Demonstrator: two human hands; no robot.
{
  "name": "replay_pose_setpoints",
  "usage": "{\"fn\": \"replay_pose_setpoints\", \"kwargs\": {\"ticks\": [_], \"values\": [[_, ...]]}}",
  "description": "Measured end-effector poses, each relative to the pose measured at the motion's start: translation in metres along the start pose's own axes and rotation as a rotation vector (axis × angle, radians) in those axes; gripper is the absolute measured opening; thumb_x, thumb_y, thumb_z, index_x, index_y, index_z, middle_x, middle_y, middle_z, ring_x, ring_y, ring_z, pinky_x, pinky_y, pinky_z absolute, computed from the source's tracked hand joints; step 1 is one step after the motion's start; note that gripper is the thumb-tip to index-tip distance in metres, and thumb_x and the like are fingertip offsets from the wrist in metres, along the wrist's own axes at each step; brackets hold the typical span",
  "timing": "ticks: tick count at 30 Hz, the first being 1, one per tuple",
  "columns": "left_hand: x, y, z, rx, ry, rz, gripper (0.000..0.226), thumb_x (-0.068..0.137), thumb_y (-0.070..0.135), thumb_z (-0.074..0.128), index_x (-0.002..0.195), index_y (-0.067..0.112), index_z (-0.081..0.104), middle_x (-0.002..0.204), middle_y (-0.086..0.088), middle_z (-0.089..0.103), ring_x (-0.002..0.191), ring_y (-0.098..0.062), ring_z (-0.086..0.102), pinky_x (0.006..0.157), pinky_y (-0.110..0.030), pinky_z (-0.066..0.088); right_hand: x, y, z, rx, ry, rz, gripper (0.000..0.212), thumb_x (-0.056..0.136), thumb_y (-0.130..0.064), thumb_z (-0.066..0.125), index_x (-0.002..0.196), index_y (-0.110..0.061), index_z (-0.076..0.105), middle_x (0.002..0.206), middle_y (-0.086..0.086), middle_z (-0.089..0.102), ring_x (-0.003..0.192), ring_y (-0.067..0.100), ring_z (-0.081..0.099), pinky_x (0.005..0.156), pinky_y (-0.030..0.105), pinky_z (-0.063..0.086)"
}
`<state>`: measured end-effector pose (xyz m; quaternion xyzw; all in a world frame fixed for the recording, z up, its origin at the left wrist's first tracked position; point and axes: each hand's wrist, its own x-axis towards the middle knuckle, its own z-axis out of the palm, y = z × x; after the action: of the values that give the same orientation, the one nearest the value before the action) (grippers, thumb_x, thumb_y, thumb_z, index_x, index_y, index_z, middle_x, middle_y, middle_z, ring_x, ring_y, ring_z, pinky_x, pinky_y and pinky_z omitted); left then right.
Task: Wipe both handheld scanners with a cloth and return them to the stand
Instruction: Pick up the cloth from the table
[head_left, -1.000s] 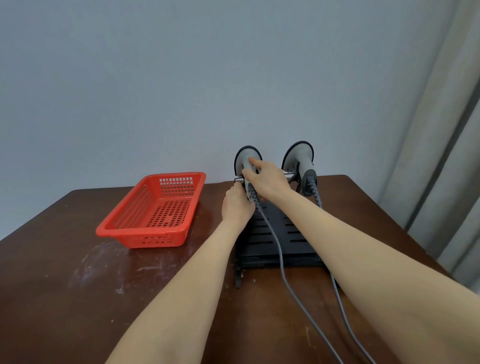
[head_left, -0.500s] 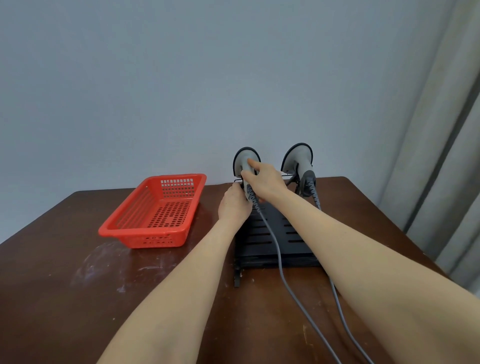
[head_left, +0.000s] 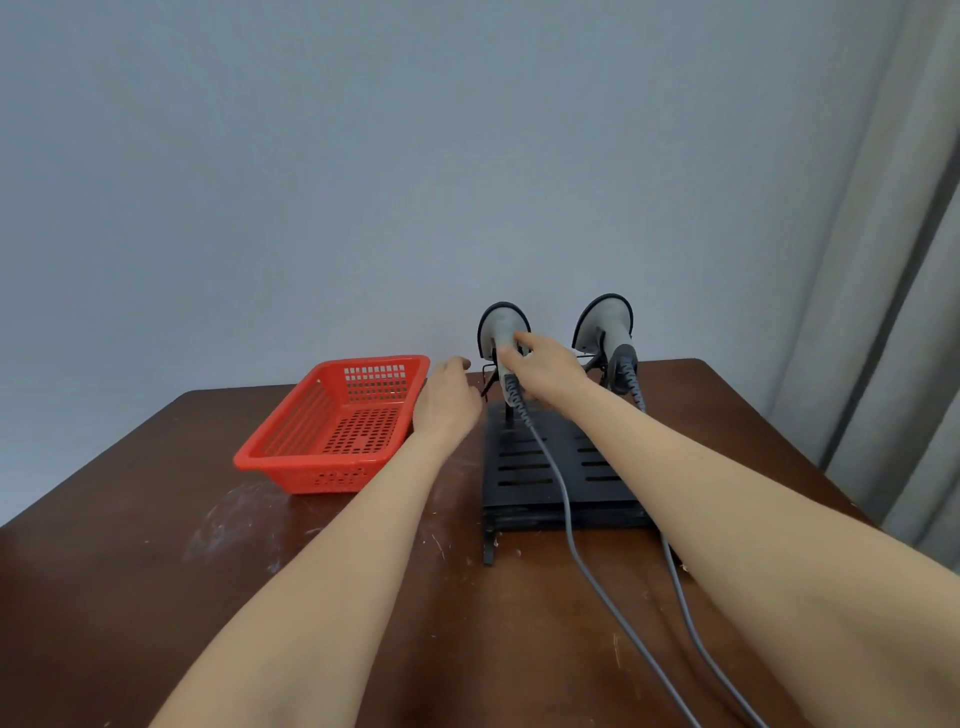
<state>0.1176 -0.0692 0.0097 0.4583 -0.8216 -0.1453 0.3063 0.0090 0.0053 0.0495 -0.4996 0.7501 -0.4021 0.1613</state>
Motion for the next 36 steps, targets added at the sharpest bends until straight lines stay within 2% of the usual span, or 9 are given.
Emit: {"fn": "replay_pose_setpoints", "kwargs": {"ticks": [2, 8, 14, 18, 25, 28, 30, 33, 36], "values": [[-0.001, 0.002, -0.007, 0.006, 0.012, 0.007, 0.045, 0.089, 0.000, 0.040, 0.133, 0.006, 0.046, 0.137, -0.013, 0.049, 0.124, -0.028, 0.049, 0.098, -0.039, 0.041, -0.004, -0.001, -0.003, -0.043, 0.002, -0.005, 0.046, 0.095, -0.045, 0.036, 0.119, -0.011, 0.053, 0.104, 0.009, 0.059, 0.098, 0.029, 0.058, 0.083, 0.039, 0.048], [-0.005, 0.025, -0.029, 0.028, 0.099, 0.067, 0.045, 0.090, -0.001, 0.037, 0.133, 0.008, 0.046, 0.138, -0.012, 0.045, 0.123, -0.027, 0.047, 0.095, -0.039, 0.040, -0.020, -0.002, -0.013, -0.139, 0.110, 0.005, 0.049, 0.095, -0.040, 0.041, 0.137, -0.015, 0.041, 0.130, 0.010, 0.055, 0.113, 0.029, 0.054, 0.084, 0.039, 0.046], [-0.011, 0.074, -0.040, -0.004, 0.226, 0.234, 0.036, 0.097, 0.015, 0.038, 0.131, 0.009, 0.049, 0.135, -0.009, 0.048, 0.124, -0.023, 0.044, 0.093, -0.036, 0.041, -0.033, -0.002, -0.044, -0.094, 0.312, -0.044, 0.045, 0.095, -0.028, 0.044, 0.138, -0.019, 0.038, 0.123, 0.009, 0.058, 0.099, 0.028, 0.060, 0.072, 0.035, 0.045], [-0.025, 0.114, -0.032, -0.088, 0.214, 0.344, 0.037, 0.100, 0.027, 0.036, 0.129, 0.009, 0.052, 0.133, -0.008, 0.050, 0.120, -0.022, 0.049, 0.092, -0.034, 0.041, -0.046, 0.015, -0.071, -0.082, 0.392, 0.006, 0.045, 0.093, -0.023, 0.045, 0.137, -0.018, 0.039, 0.132, 0.009, 0.052, 0.112, 0.029, 0.055, 0.082, 0.035, 0.042], [-0.057, 0.178, 0.005, -0.090, -0.147, 0.444, 0.034, 0.100, 0.013, 0.032, 0.127, 0.010, 0.052, 0.133, -0.010, 0.052, 0.119, -0.025, 0.051, 0.099, -0.036, 0.041, -0.074, 0.069, -0.113, -0.199, 0.265, 0.245, 0.049, 0.088, -0.021, 0.056, 0.135, -0.011, 0.044, 0.133, 0.013, 0.052, 0.120, 0.031, 0.052, 0.084, 0.033, 0.042], [-0.074, 0.195, 0.024, -0.015, -0.380, 0.397, 0.039, 0.098, 0.005, 0.033, 0.133, 0.008, 0.049, 0.140, -0.011, 0.049, 0.129, -0.025, 0.045, 0.105, -0.031, 0.035, -0.094, 0.088, -0.120, -0.360, 0.099, 0.310, 0.034, 0.089, -0.020, 0.056, 0.120, -0.007, 0.057, 0.120, 0.013, 0.061, 0.111, 0.030, 0.058, 0.079, 0.032, 0.045], [-0.086, 0.201, 0.034, 0.067, -0.497, 0.389, 0.044, 0.096, 0.000, 0.034, 0.139, 0.005, 0.043, 0.146, -0.012, 0.043, 0.134, -0.026, 0.040, 0.106, -0.029, 0.032, -0.108, 0.102, -0.118, -0.413, 0.001, 0.366, 0.038, 0.090, -0.027, 0.060, 0.121, -0.005, 0.057, 0.115, 0.012, 0.062, 0.107, 0.029, 0.059, 0.081, 0.033, 0.046], [-0.098, 0.201, 0.046, 0.132, -0.592, 0.378, 0.048, 0.095, -0.004, 0.032, 0.142, 0.002, 0.038, 0.148, -0.014, 0.040, 0.134, -0.028, 0.039, 0.105, -0.031, 0.033, -0.119, 0.125, -0.110, -0.421, -0.065, 0.473, 0.043, 0.083, -0.036, 0.068, 0.106, -0.002, 0.058, 0.082, 0.006, 0.059, 0.082, 0.025, 0.060, 0.068, 0.031, 0.046], [-0.101, 0.199, 0.054, 0.127, -0.609, 0.365, 0.048, 0.095, -0.004, 0.031, 0.142, 0.002, 0.037, 0.147, -0.015, 0.041, 0.133, -0.028, 0.040, 0.103, -0.031, 0.035, -0.120, 0.141, -0.102, -0.366, -0.043, 0.503, 0.036, 0.080, -0.040, 0.069, 0.092, -0.009, 0.054, 0.074, 0.003, 0.058, 0.072, 0.021, 0.060, 0.064, 0.031, 0.048]]}}
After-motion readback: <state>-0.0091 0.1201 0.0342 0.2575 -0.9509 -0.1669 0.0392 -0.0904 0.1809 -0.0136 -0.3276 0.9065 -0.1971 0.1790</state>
